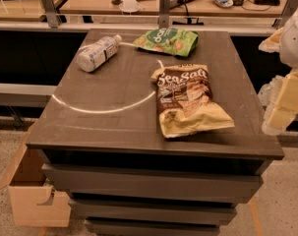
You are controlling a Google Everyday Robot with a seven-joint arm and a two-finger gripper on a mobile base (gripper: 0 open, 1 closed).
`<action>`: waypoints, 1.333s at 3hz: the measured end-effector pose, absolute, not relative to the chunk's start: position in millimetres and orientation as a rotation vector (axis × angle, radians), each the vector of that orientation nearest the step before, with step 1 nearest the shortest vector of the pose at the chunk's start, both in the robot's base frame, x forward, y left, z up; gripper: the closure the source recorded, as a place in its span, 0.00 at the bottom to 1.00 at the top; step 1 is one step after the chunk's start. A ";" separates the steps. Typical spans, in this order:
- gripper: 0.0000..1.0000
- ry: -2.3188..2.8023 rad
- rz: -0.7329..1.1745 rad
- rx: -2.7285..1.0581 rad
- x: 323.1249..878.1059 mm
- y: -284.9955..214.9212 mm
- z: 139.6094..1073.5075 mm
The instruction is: Pick green rice chip bag
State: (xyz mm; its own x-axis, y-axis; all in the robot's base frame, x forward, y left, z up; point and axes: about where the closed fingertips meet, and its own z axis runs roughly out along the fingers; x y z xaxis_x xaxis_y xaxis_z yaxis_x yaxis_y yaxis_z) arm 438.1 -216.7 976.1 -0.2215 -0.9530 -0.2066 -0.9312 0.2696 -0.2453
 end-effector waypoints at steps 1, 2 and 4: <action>0.00 2.222 -0.098 -1.717 440.0 -216.6 977.0; 0.00 2.078 -0.090 -1.576 472.8 -217.9 992.7; 0.00 1.933 -0.007 -1.306 556.4 -227.9 999.3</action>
Offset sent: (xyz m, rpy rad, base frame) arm 0.0514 -0.0012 0.0260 0.2172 -0.2721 -0.0002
